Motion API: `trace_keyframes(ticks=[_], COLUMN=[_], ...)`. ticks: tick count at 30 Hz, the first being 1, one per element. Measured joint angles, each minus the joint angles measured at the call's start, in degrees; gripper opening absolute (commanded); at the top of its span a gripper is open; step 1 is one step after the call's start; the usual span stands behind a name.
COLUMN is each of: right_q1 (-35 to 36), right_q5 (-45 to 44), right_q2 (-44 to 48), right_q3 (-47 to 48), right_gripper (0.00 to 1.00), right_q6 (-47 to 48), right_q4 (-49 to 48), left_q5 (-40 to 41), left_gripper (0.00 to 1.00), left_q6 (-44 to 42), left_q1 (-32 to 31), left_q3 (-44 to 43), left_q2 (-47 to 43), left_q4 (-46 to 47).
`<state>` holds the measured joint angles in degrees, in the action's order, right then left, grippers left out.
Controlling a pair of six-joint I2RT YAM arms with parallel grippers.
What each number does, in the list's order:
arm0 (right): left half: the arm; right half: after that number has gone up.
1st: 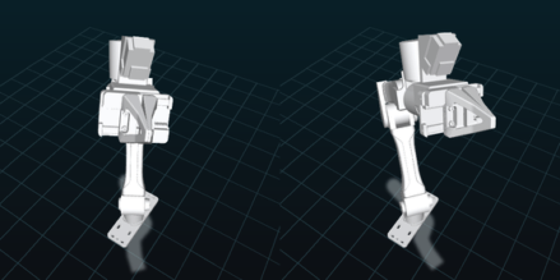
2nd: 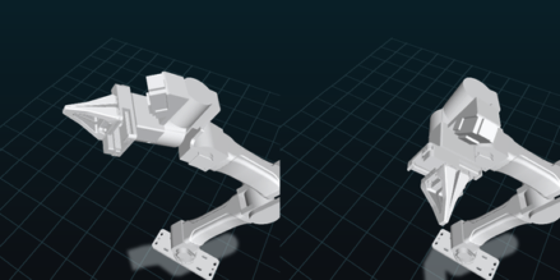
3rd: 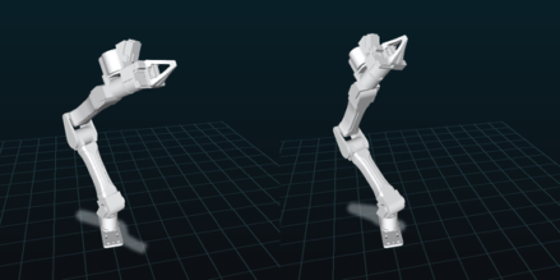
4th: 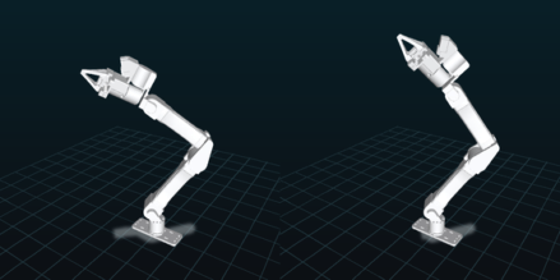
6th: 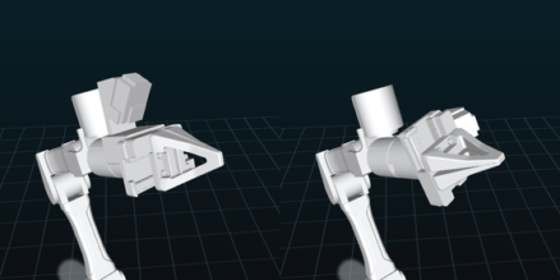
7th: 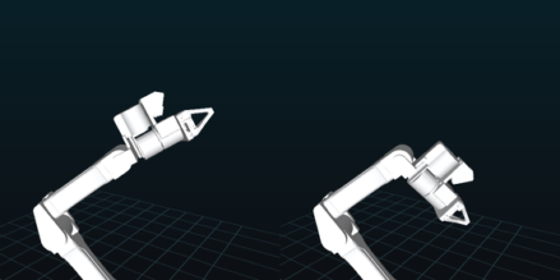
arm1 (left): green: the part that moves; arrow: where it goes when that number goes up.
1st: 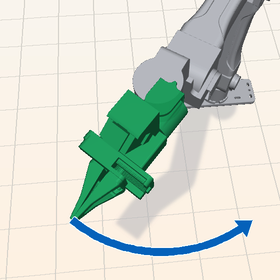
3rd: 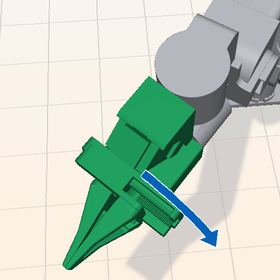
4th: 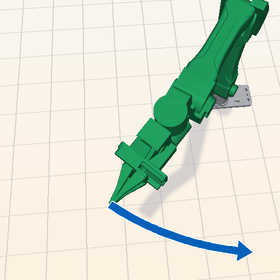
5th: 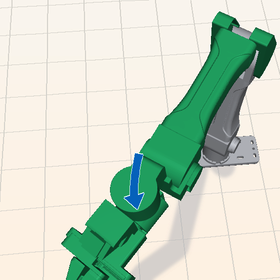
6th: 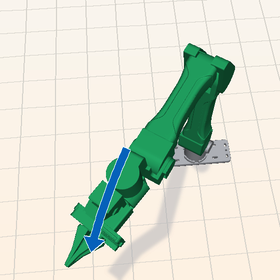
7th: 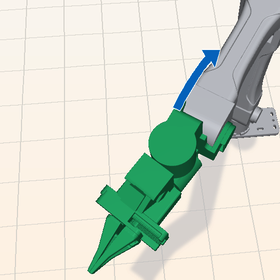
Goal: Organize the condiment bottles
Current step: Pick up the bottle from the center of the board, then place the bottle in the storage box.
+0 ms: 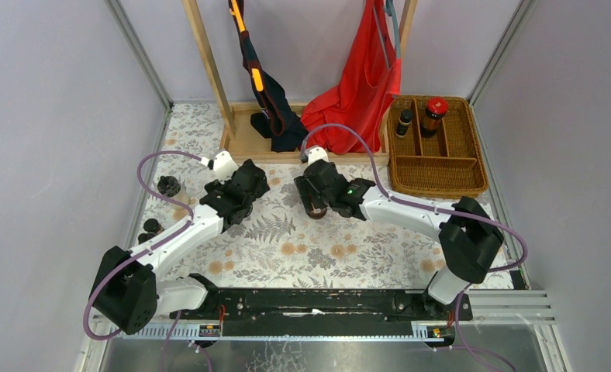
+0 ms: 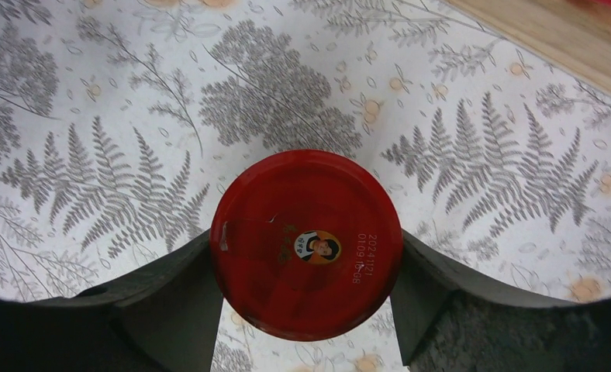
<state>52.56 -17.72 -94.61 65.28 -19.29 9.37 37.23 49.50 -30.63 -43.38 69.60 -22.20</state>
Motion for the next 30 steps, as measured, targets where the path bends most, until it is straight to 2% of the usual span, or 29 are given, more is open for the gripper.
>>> trace_keyframes(ticks=[10,21,30], right_q1=[-1.3,-7.9,-16.7], right_q5=[-2.2,-5.4,-9.0], right_q2=[9.0,21.7,28.8], right_q3=[-0.4,-3.5,-4.5], right_gripper=[0.0,0.0,0.0], right_q6=[-0.7,-2.5,-3.3], right_q4=[8.5,14.8,21.2], left_q5=[-0.9,-1.9,-3.5], left_gripper=[1.0,1.0,1.0], left_q6=[0.4,0.4,0.4], left_q1=[0.0,0.0,0.0], left_q3=[0.4,1.2,2.2], left_q2=[0.3,0.7,1.3], left_q4=[0.9,2.2,4.1])
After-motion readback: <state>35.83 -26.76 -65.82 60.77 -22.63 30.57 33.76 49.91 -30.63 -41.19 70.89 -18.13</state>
